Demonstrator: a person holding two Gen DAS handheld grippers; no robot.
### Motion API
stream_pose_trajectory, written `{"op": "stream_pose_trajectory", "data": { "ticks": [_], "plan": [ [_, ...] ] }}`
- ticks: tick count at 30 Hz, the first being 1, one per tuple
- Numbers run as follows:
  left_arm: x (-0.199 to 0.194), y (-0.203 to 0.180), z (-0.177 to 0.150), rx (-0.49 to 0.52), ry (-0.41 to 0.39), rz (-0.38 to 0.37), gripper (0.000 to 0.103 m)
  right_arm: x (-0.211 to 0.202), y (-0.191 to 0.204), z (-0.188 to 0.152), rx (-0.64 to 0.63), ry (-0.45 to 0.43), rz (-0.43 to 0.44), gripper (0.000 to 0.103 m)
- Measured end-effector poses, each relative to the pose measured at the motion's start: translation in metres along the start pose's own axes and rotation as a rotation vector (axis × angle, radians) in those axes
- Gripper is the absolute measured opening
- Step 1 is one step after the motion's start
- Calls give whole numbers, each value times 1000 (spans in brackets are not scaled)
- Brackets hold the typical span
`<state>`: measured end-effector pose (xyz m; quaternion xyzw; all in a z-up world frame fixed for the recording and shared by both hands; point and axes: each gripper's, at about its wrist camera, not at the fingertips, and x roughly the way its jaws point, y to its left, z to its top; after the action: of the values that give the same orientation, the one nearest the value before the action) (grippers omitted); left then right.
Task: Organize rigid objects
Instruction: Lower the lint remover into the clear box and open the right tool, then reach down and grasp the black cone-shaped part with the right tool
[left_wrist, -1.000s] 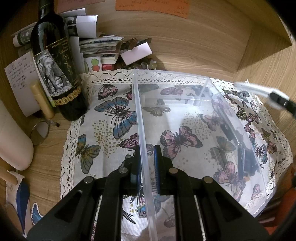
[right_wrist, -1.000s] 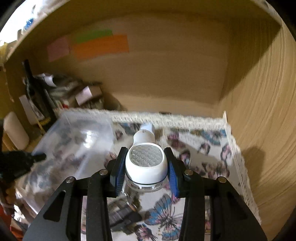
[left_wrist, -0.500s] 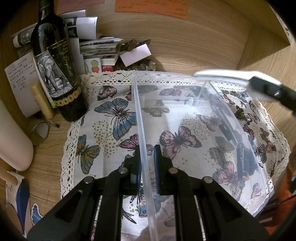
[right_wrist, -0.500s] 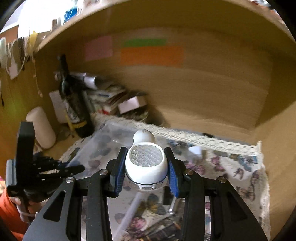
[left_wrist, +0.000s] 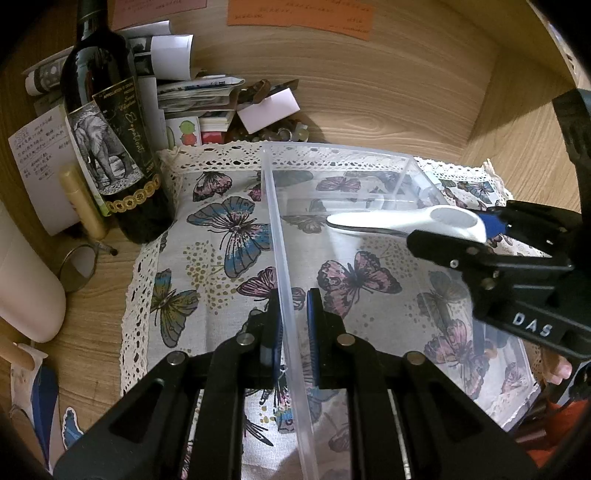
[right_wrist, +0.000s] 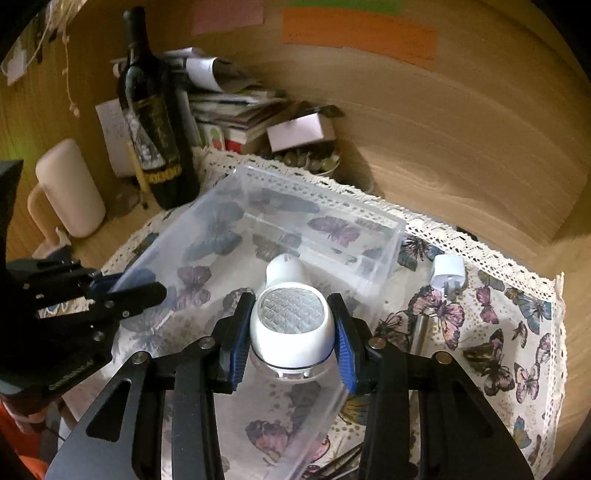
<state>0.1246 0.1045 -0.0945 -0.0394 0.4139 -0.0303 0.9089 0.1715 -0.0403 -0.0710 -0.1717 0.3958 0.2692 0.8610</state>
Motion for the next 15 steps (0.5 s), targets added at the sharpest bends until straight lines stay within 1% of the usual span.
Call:
{"op": "stream_pose_trajectory", "data": {
  "ticks": [3, 5, 10, 12, 15],
  "plan": [
    [0, 0, 0, 0, -1, 0, 12, 4, 4, 0, -16, 22, -2, 37],
    [0, 0, 0, -1, 0, -1, 12, 4, 5, 0, -20, 31, 13, 37],
    [1, -2, 0, 3, 2, -4, 12, -7, 7, 2, -31, -6, 6, 37],
    [1, -2, 0, 3, 2, -4, 13, -13, 5, 3, -27, -20, 6, 39],
    [1, -2, -1, 2, 2, -5, 13, -22, 0, 5, -11, -50, -3, 44]
  ]
}}
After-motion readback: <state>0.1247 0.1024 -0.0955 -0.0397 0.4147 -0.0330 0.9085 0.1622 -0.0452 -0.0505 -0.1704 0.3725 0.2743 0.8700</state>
